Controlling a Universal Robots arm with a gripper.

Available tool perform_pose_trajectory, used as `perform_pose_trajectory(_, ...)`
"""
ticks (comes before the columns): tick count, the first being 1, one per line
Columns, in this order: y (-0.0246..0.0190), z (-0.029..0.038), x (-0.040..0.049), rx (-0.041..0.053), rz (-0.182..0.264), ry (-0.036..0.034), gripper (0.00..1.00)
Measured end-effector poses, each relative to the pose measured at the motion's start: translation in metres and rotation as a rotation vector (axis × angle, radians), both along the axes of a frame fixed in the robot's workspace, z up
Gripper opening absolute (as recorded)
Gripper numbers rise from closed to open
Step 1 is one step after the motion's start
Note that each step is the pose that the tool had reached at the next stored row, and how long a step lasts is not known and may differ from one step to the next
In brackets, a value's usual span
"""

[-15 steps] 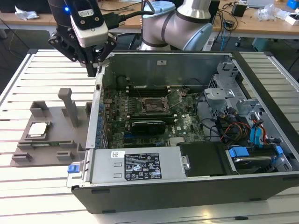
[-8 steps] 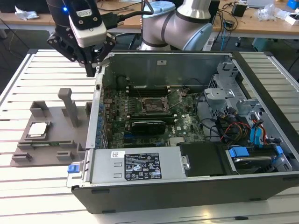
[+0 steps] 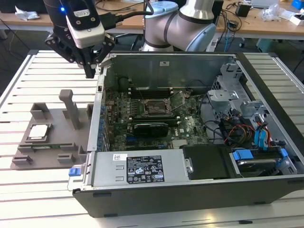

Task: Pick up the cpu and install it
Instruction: 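Reach for the cpu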

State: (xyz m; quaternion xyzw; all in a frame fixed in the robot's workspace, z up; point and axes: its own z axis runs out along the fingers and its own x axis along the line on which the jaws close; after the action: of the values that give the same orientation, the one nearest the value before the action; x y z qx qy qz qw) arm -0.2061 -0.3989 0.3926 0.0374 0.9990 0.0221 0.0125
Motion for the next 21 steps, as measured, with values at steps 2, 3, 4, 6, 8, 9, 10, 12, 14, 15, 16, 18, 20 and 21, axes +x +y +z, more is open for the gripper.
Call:
perform_pose_trajectory(2, 0.0, -0.0001, -0.0004, 0.0001, 0.0, 0.0, 0.11)
perform_pose_trajectory(3, 0.0, -0.0001, -0.0008, 0.0001, 0.0, -0.0001, 0.11)
perform_pose_trajectory(4, 0.0, -0.0001, -0.0011, 0.0001, 0.0, 0.0, 0.11)
perform_pose_trajectory(6, 0.0, 0.0, -0.0017, 0.0001, 0.0, 0.0, 0.11)
perform_pose_trajectory(8, 0.0, -0.0001, -0.0025, 0.0001, 0.0, 0.0, 0.11)
perform_pose_trajectory(9, 0.0, -0.0001, -0.0027, 0.0001, 0.0, -0.0001, 0.11)
perform_pose_trajectory(10, 0.0, 0.0, -0.0028, 0.0001, 0.0, 0.0, 0.11)
perform_pose_trajectory(12, 0.0, 0.0, -0.0028, 0.0, 0.0, 0.0, 0.11)
perform_pose_trajectory(14, 0.0, -0.0001, -0.0029, 0.0001, 0.0, 0.0, 0.11)
perform_pose_trajectory(15, 0.0, -0.0001, -0.0028, 0.0001, 0.0, 0.0, 0.11)
perform_pose_trajectory(16, 0.0, 0.0, -0.0029, 0.0, 0.0, 0.0, 0.11)
perform_pose_trajectory(18, 0.0, -0.0001, -0.0029, 0.0001, 0.0, 0.0, 0.11)
perform_pose_trajectory(20, 0.0, -0.0001, -0.0029, 0.0002, 0.0, 0.0, 0.11)
perform_pose_trajectory(21, 0.0, -0.0001, -0.0029, 0.0001, 0.0, 0.0, 0.11)
